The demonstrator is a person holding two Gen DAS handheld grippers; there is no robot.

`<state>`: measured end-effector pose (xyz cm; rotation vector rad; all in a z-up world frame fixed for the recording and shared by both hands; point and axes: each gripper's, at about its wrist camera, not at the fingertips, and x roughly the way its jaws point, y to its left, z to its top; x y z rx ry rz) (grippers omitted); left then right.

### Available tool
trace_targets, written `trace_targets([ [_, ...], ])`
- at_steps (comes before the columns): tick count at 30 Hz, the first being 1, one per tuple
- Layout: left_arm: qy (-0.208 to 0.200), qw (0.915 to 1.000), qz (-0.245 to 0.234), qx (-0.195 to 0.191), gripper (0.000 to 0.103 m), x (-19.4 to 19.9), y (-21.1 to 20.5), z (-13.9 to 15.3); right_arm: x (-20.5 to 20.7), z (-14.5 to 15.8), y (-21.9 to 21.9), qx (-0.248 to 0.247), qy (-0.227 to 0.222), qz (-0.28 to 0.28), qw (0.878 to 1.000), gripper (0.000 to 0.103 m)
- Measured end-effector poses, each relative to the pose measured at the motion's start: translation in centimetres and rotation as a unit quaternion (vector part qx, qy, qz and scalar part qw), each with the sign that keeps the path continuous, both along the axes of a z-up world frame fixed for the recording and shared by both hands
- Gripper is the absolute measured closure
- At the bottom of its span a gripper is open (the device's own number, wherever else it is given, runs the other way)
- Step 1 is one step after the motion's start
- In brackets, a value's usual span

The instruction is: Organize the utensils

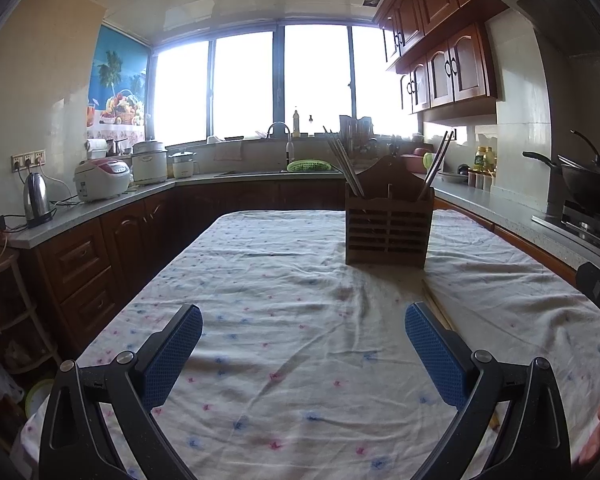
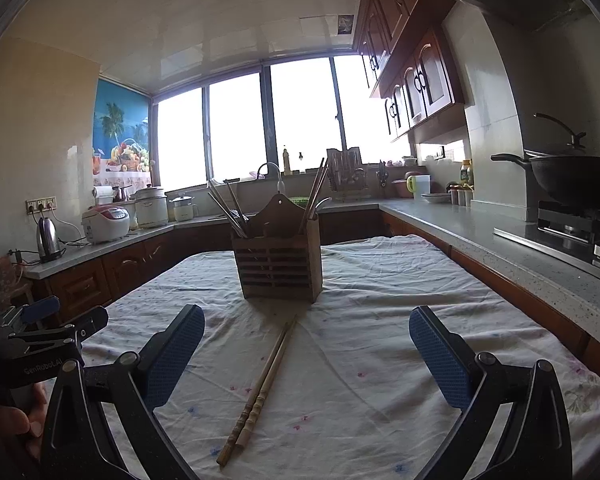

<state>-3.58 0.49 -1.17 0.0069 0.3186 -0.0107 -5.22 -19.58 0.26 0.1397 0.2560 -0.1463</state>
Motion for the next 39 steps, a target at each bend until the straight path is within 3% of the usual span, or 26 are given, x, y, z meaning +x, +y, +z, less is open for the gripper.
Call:
trace_targets([
  [39, 0.011, 0.9999, 0.006, -0.005, 0.001, 0.04, -0.44, -0.07, 0.23, -0.51, -0.20, 0.003, 0.004, 0.005, 1.000, 0.000],
])
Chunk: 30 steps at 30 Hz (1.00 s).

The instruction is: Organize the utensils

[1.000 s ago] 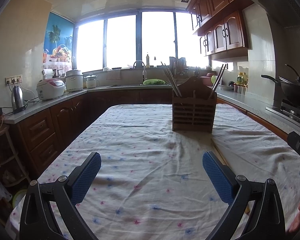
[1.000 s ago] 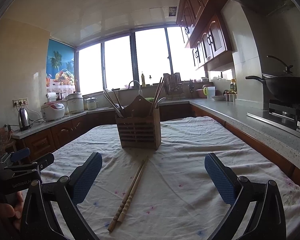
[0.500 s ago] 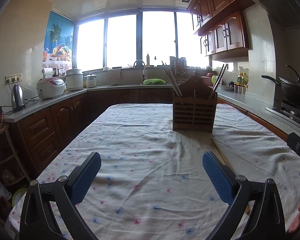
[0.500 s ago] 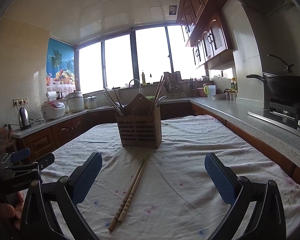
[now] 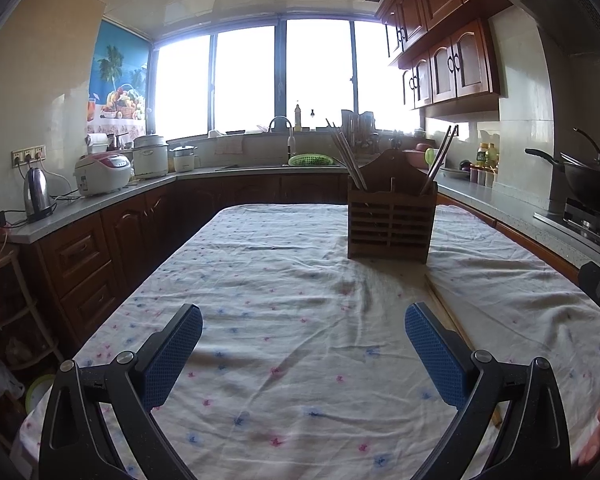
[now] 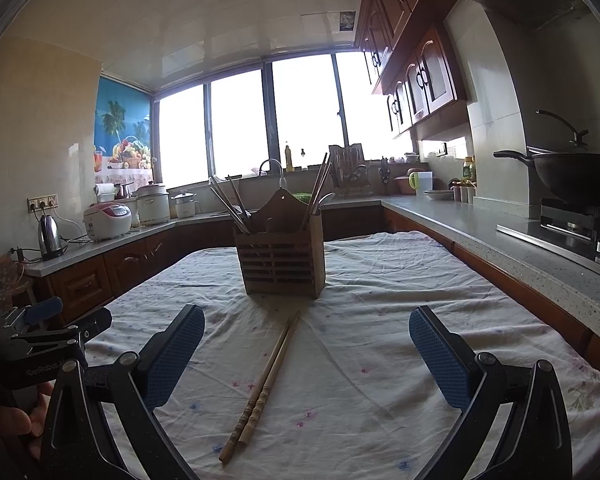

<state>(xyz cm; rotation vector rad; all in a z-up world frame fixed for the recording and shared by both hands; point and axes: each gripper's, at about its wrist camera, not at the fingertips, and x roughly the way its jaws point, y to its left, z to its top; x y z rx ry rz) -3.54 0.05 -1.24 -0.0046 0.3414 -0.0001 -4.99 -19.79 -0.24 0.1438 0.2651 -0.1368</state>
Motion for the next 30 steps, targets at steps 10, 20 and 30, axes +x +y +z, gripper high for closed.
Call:
trace_targets([
  [10, 0.007, 0.9999, 0.004, -0.009, 0.001, 0.31, 0.21, 0.09, 0.02, 0.16, 0.15, 0.001, -0.002, 0.002, 1.000, 0.000],
  [20, 0.004, 0.9999, 0.001, -0.009, 0.001, 0.13, 0.11, 0.01, 0.09, 0.17, 0.34, 0.001, -0.002, 0.005, 1.000, 0.000],
  [30, -0.001, 1.0000, 0.000, -0.007, 0.001, -0.20, -0.20, 0.04, 0.21, 0.21, 0.45, 0.001, 0.000, 0.006, 1.000, 0.000],
])
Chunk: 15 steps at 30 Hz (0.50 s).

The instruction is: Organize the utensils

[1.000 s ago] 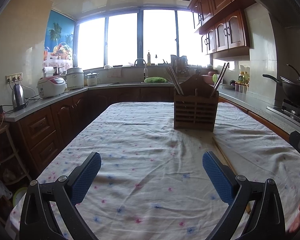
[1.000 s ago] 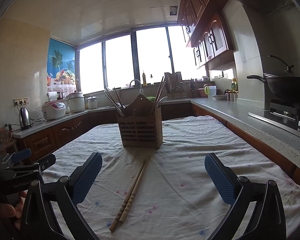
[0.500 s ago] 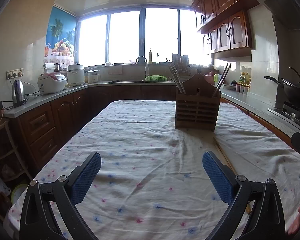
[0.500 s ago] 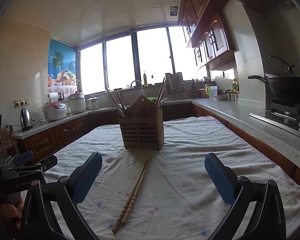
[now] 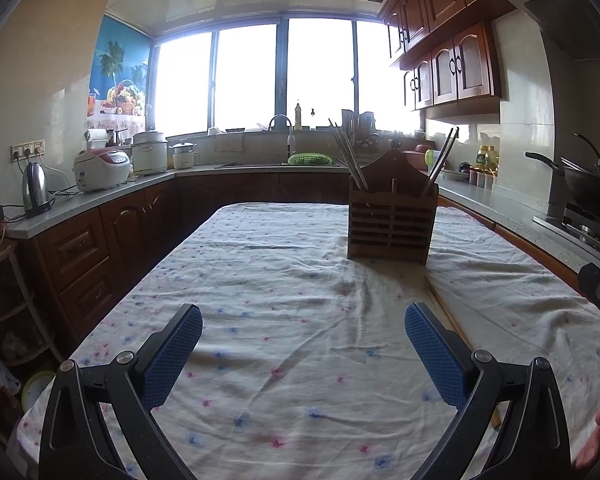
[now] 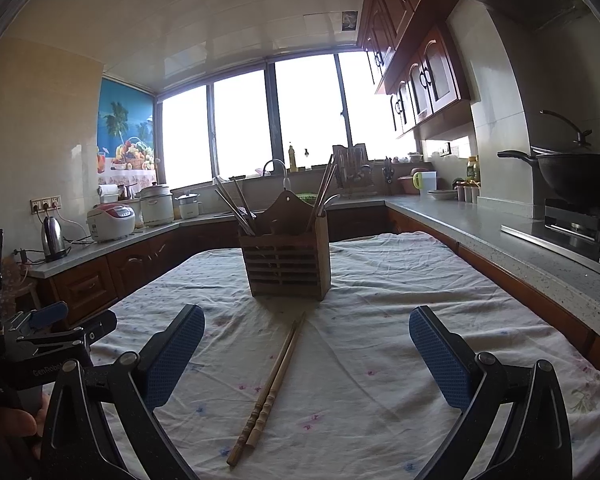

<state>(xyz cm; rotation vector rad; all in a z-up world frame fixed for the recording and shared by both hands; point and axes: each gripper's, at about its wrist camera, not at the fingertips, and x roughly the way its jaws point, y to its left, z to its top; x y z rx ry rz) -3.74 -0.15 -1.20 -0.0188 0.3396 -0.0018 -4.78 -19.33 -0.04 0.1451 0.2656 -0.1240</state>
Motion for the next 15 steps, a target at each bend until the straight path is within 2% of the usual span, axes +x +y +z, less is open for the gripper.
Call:
trace_targets([
  [15, -0.006, 1.0000, 0.000, 0.005, 0.001, -0.32, -0.31, -0.02, 0.18, 0.17, 0.09, 0.003, 0.001, 0.005, 1.000, 0.000],
])
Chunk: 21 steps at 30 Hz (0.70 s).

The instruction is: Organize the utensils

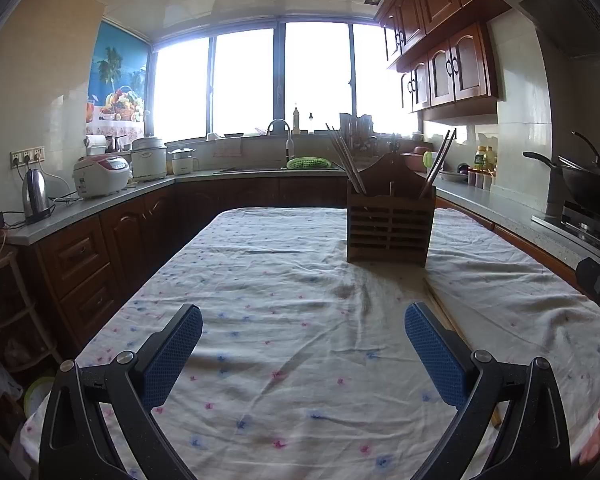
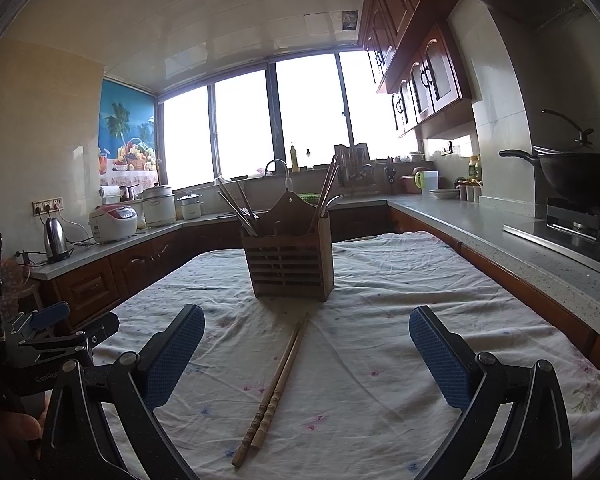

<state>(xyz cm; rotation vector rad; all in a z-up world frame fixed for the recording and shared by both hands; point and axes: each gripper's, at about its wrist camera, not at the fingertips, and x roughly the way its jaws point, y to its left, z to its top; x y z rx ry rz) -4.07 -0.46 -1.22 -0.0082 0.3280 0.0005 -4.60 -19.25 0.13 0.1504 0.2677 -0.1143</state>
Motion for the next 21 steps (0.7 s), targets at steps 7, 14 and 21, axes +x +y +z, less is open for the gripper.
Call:
trace_targets([
  [7, 0.003, 1.0000, -0.003, -0.002, 0.001, 0.14, -0.05, 0.05, 0.09, 0.24, -0.03, 0.002, 0.000, 0.005, 1.000, 0.000],
  [14, 0.008, 1.0000, -0.003, -0.003, 0.001, 0.36, -0.22, 0.12, 0.38, 0.12, -0.39, 0.008, 0.007, 0.006, 1.000, 0.000],
  [21, 0.013, 0.9999, -0.006, -0.007, 0.001, 0.71, -0.31, 0.19, 0.69, 0.12, -0.64, 0.011, 0.014, 0.005, 1.000, 0.000],
])
